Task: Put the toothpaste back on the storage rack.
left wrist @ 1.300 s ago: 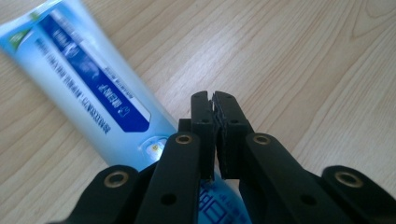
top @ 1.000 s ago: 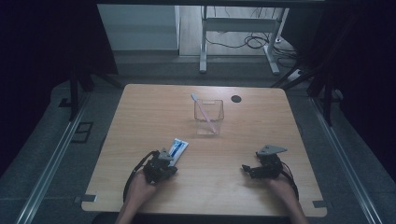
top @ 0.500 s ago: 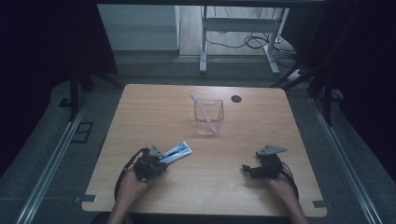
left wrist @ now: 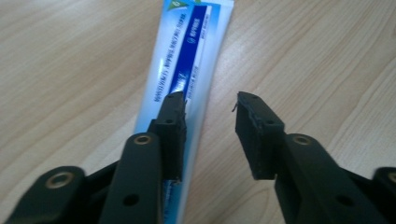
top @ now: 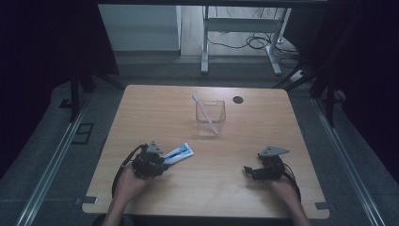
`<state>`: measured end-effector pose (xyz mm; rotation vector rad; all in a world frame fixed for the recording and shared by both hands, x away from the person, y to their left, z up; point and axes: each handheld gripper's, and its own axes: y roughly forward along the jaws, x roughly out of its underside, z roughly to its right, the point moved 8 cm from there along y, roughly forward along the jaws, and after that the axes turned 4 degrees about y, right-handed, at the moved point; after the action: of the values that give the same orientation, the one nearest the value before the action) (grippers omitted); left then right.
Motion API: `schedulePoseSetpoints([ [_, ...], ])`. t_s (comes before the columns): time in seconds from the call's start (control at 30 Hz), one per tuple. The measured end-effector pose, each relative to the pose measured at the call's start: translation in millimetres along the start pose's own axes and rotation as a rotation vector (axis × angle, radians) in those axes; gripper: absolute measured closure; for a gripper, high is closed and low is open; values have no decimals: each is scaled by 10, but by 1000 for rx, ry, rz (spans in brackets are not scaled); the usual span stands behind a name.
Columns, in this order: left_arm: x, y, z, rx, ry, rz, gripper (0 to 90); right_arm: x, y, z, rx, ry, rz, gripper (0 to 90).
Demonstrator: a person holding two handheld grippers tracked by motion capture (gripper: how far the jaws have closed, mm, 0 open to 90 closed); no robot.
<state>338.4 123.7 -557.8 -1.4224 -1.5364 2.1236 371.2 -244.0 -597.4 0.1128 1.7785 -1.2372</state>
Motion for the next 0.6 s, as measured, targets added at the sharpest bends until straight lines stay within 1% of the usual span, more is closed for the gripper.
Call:
schedulePoseSetpoints([
  [0.13,-12,0,-70,1,-3,-12,547,0,1,0,1,0,1,140],
  [0.17,-12,6,-92,-1,2,-21,527,0,1,0,1,-1,1,140],
  [0.27,-1,40,-137,-2,2,-42,494,0,0,-1,-2,0,0,140],
  [0.3,1,53,-154,-5,9,-46,485,0,1,-1,-1,1,0,140],
  [0.33,4,68,-156,-2,3,-47,483,0,1,-1,-1,0,0,140],
  [0.47,14,118,-162,-10,13,-58,457,0,1,0,0,1,1,140],
  [0.5,12,131,-158,-14,9,-56,454,0,1,0,0,1,1,140],
  [0.57,18,152,-164,-15,26,-69,446,-1,1,0,1,0,1,140],
  [0.6,20,168,-164,-19,28,-73,444,-1,1,0,0,1,1,140],
])
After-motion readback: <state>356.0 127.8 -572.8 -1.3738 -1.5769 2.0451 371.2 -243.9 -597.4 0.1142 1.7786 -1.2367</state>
